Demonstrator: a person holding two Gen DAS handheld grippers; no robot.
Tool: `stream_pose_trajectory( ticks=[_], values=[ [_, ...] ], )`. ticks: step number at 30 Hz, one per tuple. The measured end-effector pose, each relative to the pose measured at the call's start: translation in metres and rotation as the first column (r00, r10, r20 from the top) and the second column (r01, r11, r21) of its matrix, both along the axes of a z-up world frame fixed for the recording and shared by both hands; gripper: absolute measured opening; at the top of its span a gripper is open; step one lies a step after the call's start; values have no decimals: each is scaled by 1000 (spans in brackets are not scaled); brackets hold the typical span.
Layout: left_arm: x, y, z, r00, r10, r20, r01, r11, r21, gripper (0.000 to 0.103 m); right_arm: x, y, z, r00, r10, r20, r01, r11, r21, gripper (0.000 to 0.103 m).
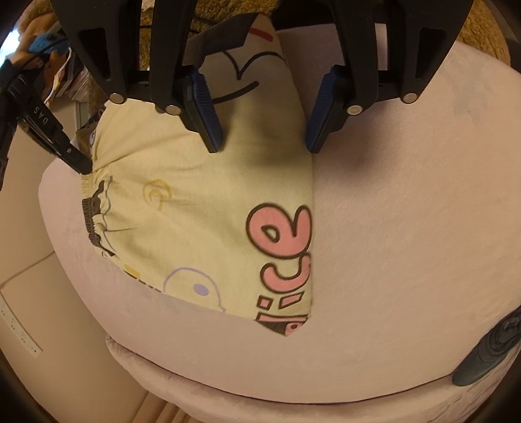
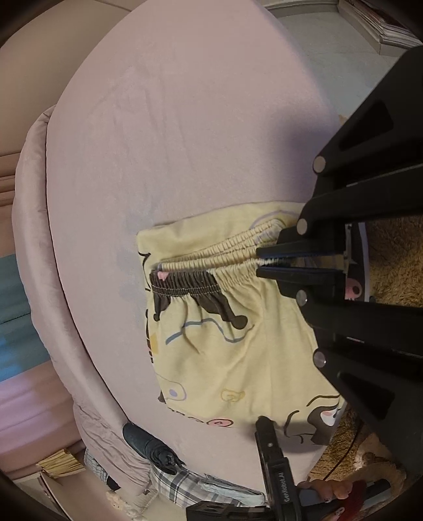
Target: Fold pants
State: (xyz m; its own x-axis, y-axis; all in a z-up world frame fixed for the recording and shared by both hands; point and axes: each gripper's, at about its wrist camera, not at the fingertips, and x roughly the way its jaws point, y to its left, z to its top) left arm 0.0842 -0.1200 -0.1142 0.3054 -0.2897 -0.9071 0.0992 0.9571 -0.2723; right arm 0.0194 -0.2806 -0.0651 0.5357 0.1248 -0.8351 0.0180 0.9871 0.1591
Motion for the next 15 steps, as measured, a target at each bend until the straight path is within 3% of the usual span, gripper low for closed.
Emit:
stream_pose_trajectory(
  ticks=[2, 5, 7, 8, 12, 15],
  values=[
    [-4, 2, 0, 1000, 0, -7, 0, 1000, -13, 56, 0, 5, 4, 999, 33, -16, -34, 998, -44, 3],
    [-10, 2, 8, 1000, -22, 5, 22, 1000, -19, 56, 3, 7, 19, 999, 35, -33, -37, 996, -81, 21],
    [-12, -3, 14, 999, -37, 23, 37, 999, -23, 56, 8, 2, 36, 1000, 29, 10, -29, 997, -73, 51],
    [-14, -6, 17, 999, -43, 31, 44, 999, -23, 56, 12, -1, 43, 999, 26, 34, -24, 998, -60, 55],
    [-19, -22, 21, 991, -118, 61, 123, 989, -79, 56, 41, -9, 53, 999, 9, 54, -11, 999, 32, 58],
    [-21, -37, 16, 984, -165, 69, 172, 979, -113, 56, 68, -9, 40, 1000, 12, 1, -12, 996, 92, 58]
  ],
)
